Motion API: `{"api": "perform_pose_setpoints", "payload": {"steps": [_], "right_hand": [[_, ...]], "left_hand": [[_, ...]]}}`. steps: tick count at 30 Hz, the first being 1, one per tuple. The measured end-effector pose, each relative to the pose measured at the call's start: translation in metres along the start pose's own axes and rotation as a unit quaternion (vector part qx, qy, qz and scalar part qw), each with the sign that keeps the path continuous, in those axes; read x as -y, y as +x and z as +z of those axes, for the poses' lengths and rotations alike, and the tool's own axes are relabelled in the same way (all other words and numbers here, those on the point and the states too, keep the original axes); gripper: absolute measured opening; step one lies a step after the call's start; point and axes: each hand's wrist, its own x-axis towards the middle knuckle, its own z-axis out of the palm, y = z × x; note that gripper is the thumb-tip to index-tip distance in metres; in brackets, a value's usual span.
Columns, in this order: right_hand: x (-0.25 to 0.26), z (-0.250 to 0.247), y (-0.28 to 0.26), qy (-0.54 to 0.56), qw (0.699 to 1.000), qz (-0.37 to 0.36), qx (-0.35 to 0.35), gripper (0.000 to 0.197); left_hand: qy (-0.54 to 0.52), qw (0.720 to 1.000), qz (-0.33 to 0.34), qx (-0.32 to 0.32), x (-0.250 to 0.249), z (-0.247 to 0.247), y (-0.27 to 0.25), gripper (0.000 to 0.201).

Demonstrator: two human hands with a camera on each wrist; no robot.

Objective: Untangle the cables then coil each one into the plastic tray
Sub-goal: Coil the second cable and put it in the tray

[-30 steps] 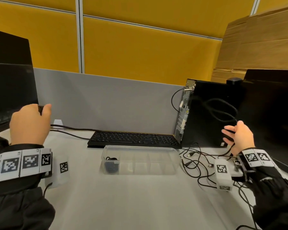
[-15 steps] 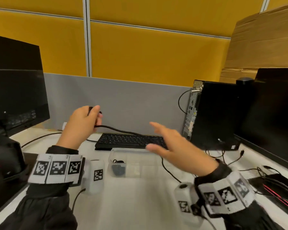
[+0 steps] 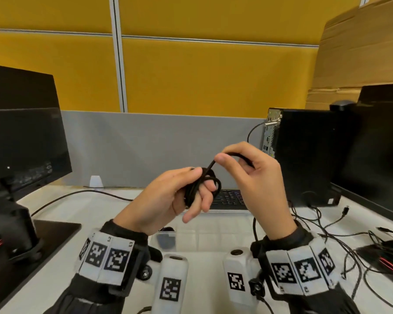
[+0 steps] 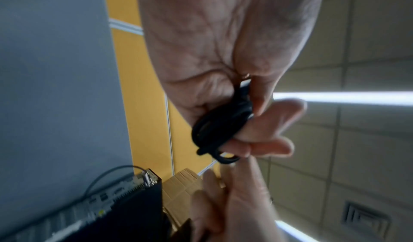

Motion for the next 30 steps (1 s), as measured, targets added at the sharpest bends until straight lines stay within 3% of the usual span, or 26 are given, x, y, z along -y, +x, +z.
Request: {"api": "perform_pose_setpoints", "payload": {"steps": [3,8,13,17,19,22,25,27,30], "right_hand": [[-0.012,-0.001,-0.003,-0.003,0.997,0.055,0.050,0.018],[-0.019,0.007,-0.013,-0.086,0.941,0.160,0.286,0.027],[0.005,0.003,-0.017,-0.169,0.882,0.137,0.419,0.032],[0.020,-0.007,-0.018,-0.214,0.844,0.140,0.471,0.030],[0.023,-0.007,-0.019,-0.237,0.840,0.128,0.471,0.027],[0.028,-0.014,-0.015,-0.271,0.860,0.081,0.425,0.026],[0.026,-0.029,-0.007,-0.307,0.909,0.031,0.281,0.026],[0.019,-0.036,-0.003,-0.242,0.953,0.002,0.184,0.024],[0.006,-0.038,0.000,-0.163,0.979,-0.022,0.117,0.013]], "left_hand": [[-0.030,0.998,0.042,-0.024,0.000,0.003,0.000,0.030],[-0.063,0.981,0.158,-0.097,0.003,0.004,0.006,0.020],[0.072,0.964,0.194,-0.169,0.010,0.000,0.010,0.022],[0.135,0.961,0.175,-0.169,0.017,0.005,0.012,0.021],[0.177,0.956,0.160,-0.169,0.022,0.011,0.013,0.017],[0.221,0.954,0.114,-0.166,0.029,0.014,0.015,0.014],[0.231,0.960,0.081,-0.137,0.028,0.015,0.014,0.026],[0.185,0.977,0.068,-0.076,0.023,0.020,0.013,0.033],[0.112,0.992,0.051,-0.030,0.015,0.023,0.010,0.031]]}}
